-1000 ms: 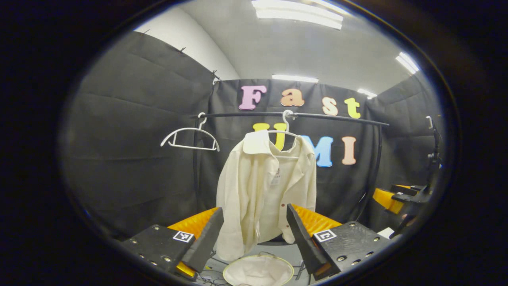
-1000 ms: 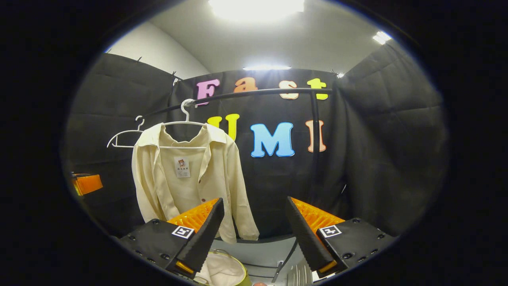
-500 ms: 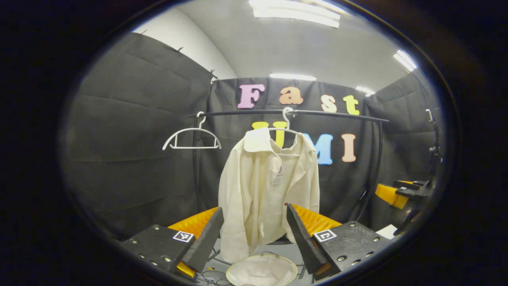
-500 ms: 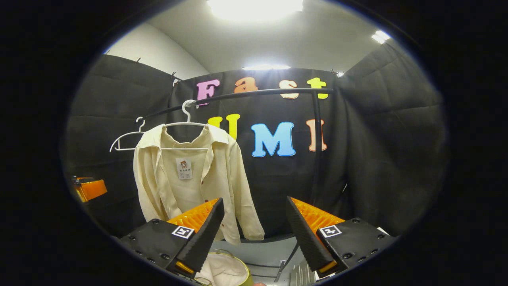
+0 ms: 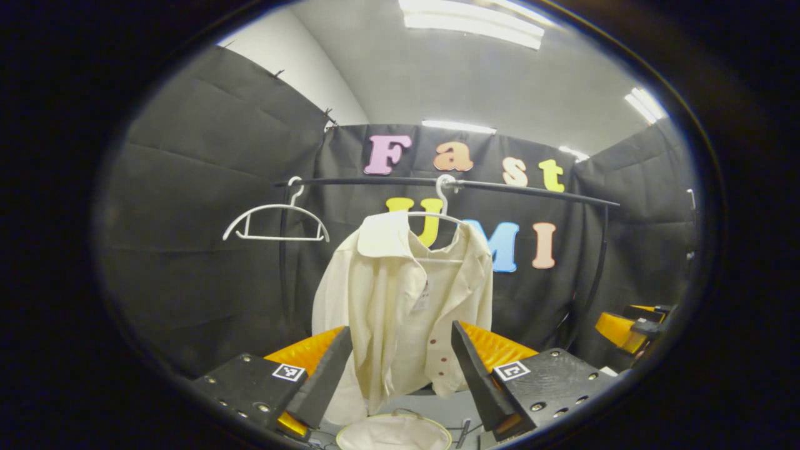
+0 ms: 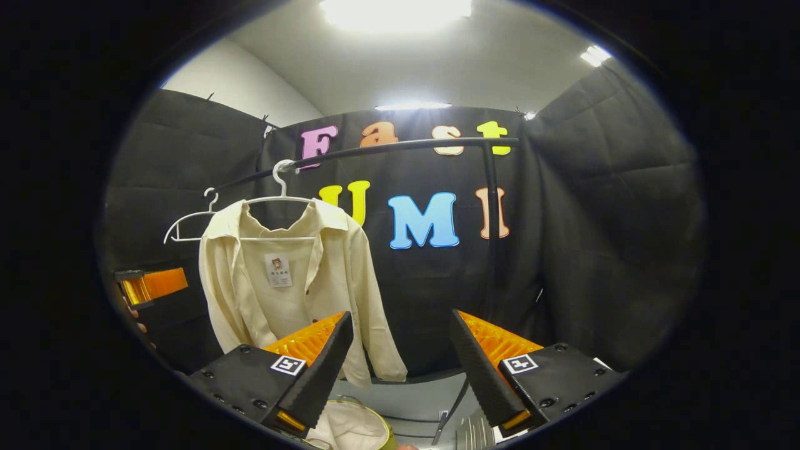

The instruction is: Grasp the clothes on the hanger with both hands and then place them into the laundry hamper below.

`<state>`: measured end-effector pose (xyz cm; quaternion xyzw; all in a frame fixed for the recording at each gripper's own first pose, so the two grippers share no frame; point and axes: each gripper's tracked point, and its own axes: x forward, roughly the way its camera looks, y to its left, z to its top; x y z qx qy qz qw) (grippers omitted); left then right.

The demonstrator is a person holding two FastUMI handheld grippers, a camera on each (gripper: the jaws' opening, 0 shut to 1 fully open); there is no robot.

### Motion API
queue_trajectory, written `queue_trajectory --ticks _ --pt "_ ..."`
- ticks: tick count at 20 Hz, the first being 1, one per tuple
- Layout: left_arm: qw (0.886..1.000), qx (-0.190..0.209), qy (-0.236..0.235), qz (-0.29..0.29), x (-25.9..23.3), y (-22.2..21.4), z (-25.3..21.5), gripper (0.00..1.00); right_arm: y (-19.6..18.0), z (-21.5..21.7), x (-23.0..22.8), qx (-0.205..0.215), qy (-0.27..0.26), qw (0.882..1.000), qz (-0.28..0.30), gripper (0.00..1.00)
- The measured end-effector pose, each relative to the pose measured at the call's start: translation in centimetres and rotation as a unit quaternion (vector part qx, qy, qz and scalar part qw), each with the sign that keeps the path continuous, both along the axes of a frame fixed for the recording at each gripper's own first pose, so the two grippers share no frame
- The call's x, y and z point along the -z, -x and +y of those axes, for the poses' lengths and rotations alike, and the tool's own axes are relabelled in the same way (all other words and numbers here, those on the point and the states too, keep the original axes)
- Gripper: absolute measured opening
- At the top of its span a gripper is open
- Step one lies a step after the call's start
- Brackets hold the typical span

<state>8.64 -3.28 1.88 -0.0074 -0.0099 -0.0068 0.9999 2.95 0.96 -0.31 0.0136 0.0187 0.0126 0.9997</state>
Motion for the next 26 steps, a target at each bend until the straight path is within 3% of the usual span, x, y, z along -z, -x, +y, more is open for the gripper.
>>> queue_trajectory --ticks 8,12,18,26 --pt "0.998 -0.060 -0.009 -0.003 -2.2 -7.5 -1.9 0.92 -6.4 -0.6 1.3 -0.036 -0.023 0.999 0.007 0.98" --pt "0.994 -0.111 -0.023 -0.007 -2.8 -11.0 -1.4 0.92 -9.4 -1.1 1.8 -0.053 -0.035 0.998 0.009 0.98" --pt "0.981 -0.184 -0.054 -0.007 -3.0 -15.0 0.7 0.92 -13.6 -1.2 3.7 -0.083 -0.041 0.995 0.030 0.98" --pt "0.963 -0.262 -0.056 -0.008 -2.2 -17.8 3.4 0.93 -17.8 -0.6 5.1 -0.123 -0.045 0.991 0.041 0.98"
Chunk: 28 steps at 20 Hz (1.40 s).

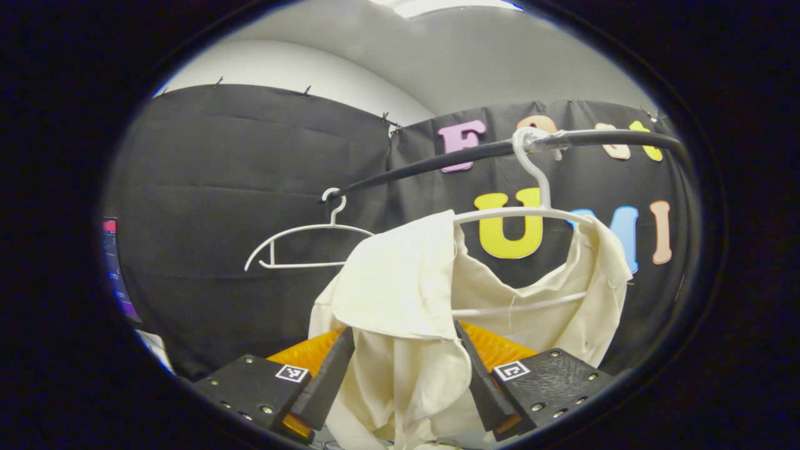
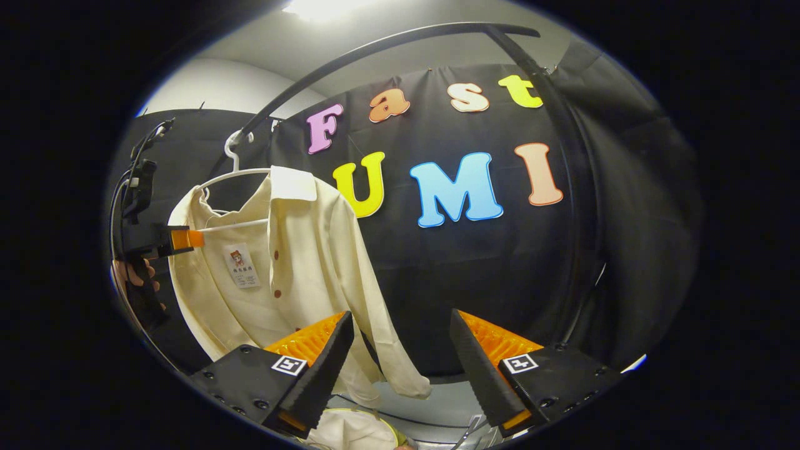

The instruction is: Grasp the clothes on the hanger with both hands and then place them into the laundry hamper below.

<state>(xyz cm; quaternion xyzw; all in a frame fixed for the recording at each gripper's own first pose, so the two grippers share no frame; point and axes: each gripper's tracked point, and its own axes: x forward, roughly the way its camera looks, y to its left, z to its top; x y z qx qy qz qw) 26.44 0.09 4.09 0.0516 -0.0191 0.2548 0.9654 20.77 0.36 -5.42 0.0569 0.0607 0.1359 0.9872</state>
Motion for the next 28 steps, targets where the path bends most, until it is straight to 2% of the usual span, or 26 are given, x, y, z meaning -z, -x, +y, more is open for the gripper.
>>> queue_trajectory --ticks 2,4,5,6,8,10,11,12,13,14,15,17,18,21,24,28 --pt "1.000 -0.008 -0.010 -0.001 -0.2 -0.2 0.4 0.89 -0.5 0.3 -0.1 -0.007 -0.002 1.000 -0.003 0.98" --pt "1.000 -0.010 -0.018 0.006 -0.1 -0.5 0.5 0.61 -0.5 0.7 0.0 -0.017 -0.001 1.000 -0.004 0.98" --pt "0.999 -0.008 -0.029 0.013 -0.1 -0.6 0.6 0.61 -0.5 1.1 0.3 -0.022 0.000 1.000 -0.002 0.98" --pt "0.999 -0.019 -0.039 0.014 -0.2 -0.4 1.1 0.55 -0.5 1.4 0.3 -0.028 0.000 1.000 0.000 0.98" --pt "0.999 -0.019 -0.040 0.012 -0.5 -0.7 1.3 0.36 -0.6 2.4 0.2 -0.042 -0.002 0.999 0.000 0.98" --pt "0.999 -0.016 -0.030 0.004 -0.6 -0.4 1.4 0.12 -0.4 4.1 -0.7 -0.069 -0.005 0.998 -0.010 0.98" --pt "1.000 -0.005 -0.022 0.005 -0.4 -0.5 1.2 0.06 -0.2 5.2 -1.1 -0.087 -0.010 0.996 -0.014 0.93" --pt "1.000 0.007 -0.019 0.005 -0.5 -0.2 0.9 0.08 0.0 6.2 -1.5 -0.101 -0.017 0.995 -0.011 0.93" --pt "1.000 0.018 -0.017 0.003 -0.9 0.3 0.6 0.06 0.4 7.3 -1.9 -0.118 -0.028 0.993 -0.005 0.98" --pt "1.000 0.026 -0.012 0.001 -0.6 0.3 0.8 0.02 0.6 8.6 -2.6 -0.138 -0.040 0.990 -0.004 0.93" --pt "0.999 0.031 -0.009 0.004 -0.6 0.5 0.7 0.01 0.7 10.0 -3.5 -0.158 -0.050 0.986 -0.009 0.98" --pt "0.999 0.035 -0.011 0.000 -0.8 0.8 0.8 0.01 0.2 12.2 -5.0 -0.183 -0.057 0.981 -0.025 0.89" --pt "0.999 0.037 -0.009 -0.002 -0.8 0.9 0.5 0.01 -0.2 13.0 -5.4 -0.185 -0.054 0.981 -0.027 0.95" --pt "0.999 0.038 -0.012 -0.003 -0.9 1.3 0.4 0.02 -1.6 15.2 -6.1 -0.186 -0.044 0.981 -0.024 0.95" --pt "0.999 0.037 -0.014 -0.003 -0.8 1.5 0.0 0.02 -3.9 16.2 -6.8 -0.167 -0.033 0.985 -0.030 0.95" --pt "0.999 0.034 -0.007 -0.004 -0.5 1.4 0.0 0.02 -6.4 17.9 -7.0 -0.160 -0.037 0.986 -0.022 0.95"
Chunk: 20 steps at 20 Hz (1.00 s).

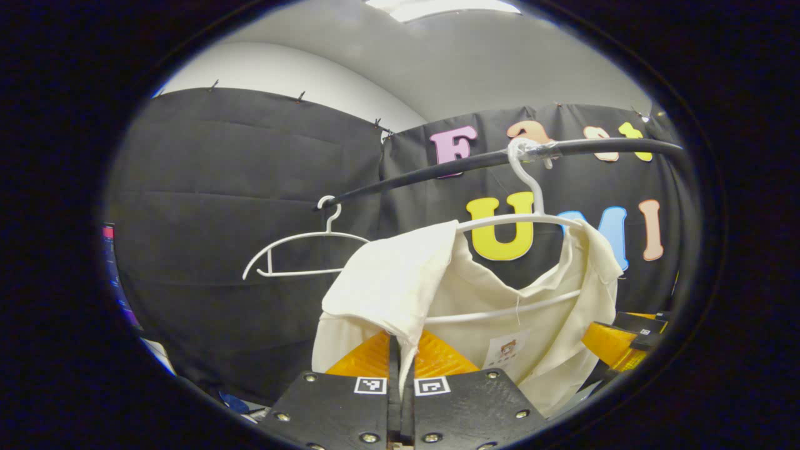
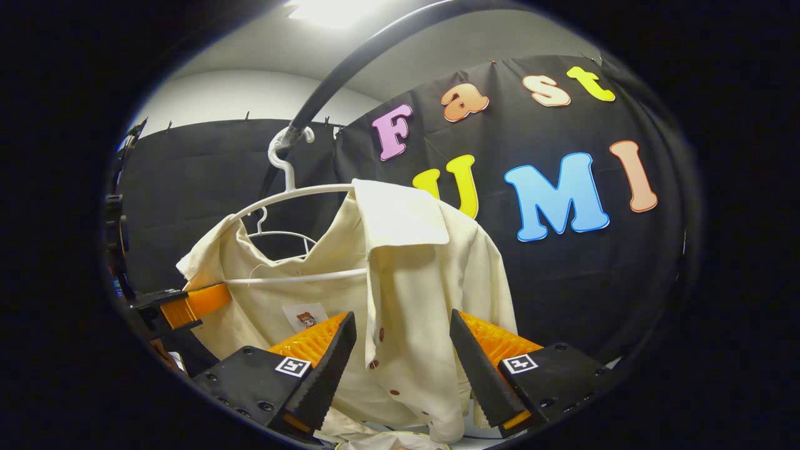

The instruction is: Grasp the clothes on the hanger with both hands and then place them into the laundry hamper below.

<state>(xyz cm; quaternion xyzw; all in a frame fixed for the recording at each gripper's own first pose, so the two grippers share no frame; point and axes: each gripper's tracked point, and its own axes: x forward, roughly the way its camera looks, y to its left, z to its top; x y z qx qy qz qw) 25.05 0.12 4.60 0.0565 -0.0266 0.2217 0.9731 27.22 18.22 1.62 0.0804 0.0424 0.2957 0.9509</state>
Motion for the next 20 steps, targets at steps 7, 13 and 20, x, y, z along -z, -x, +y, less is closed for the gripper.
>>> queue_trajectory --ticks 7,13,20 --pt "1.000 -0.005 0.016 -0.012 0.0 0.3 -0.2 0.01 -4.6 1.1 0.8 0.030 0.024 0.999 -0.003 0.95" --pt "1.000 0.006 0.013 -0.015 -0.4 0.9 -0.6 0.01 -5.3 2.5 0.7 0.001 0.030 0.999 -0.012 0.62" --pt "1.000 0.007 0.009 -0.012 -0.3 1.4 -1.2 0.02 -5.4 2.3 0.3 -0.025 -0.013 1.000 -0.005 0.02"
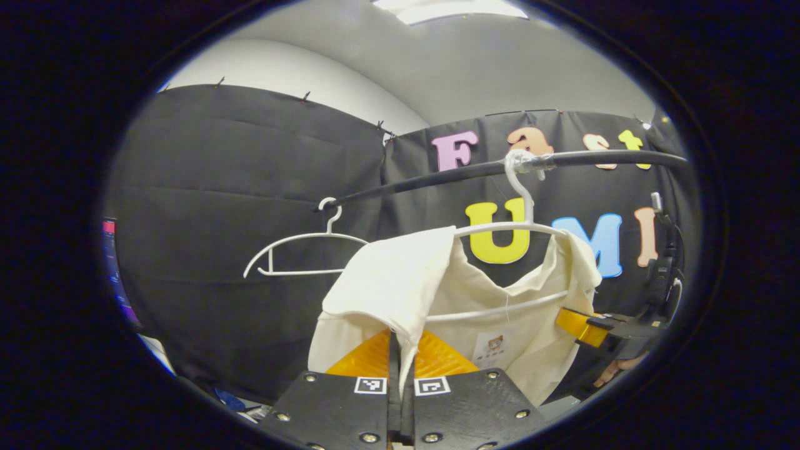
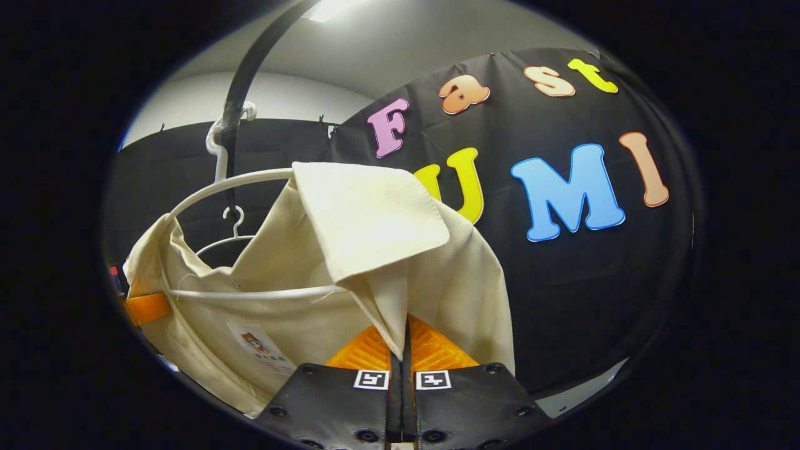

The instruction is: Grasp the clothes on the hanger with both hands and then place them into the laundry hamper below.

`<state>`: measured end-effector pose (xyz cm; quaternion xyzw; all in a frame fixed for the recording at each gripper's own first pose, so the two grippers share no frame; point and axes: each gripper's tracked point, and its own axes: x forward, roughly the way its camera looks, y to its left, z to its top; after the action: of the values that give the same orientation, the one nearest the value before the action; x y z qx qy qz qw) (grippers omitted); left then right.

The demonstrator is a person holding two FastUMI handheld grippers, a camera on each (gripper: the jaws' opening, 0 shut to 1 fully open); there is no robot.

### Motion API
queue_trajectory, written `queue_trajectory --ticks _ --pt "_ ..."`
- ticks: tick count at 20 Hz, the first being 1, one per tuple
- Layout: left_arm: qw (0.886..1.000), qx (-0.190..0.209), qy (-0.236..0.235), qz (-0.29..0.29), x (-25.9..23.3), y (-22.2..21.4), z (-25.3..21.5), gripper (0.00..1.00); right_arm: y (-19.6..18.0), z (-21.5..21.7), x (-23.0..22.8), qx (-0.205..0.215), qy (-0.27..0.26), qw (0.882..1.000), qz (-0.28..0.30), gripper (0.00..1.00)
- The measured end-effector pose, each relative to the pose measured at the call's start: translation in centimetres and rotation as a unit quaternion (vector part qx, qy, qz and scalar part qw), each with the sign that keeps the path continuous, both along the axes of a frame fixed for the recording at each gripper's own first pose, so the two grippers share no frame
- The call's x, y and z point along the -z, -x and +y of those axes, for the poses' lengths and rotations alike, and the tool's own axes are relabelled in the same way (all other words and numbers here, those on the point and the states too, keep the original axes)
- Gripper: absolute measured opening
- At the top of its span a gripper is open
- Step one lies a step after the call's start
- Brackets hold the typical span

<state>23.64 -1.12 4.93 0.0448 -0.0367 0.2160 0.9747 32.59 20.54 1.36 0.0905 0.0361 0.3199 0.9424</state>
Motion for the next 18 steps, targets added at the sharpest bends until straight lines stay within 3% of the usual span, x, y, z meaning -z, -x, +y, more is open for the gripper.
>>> queue_trajectory --ticks 8,18 --pt "0.999 -0.017 0.012 -0.027 -3.5 1.9 -0.7 0.02 -1.2 -5.4 -4.5 0.073 -0.005 0.995 -0.073 0.01" --pt "0.999 -0.033 -0.003 -0.034 -5.3 3.2 5.6 0.02 -4.2 -8.0 -6.3 0.118 -0.014 0.989 -0.086 0.01"
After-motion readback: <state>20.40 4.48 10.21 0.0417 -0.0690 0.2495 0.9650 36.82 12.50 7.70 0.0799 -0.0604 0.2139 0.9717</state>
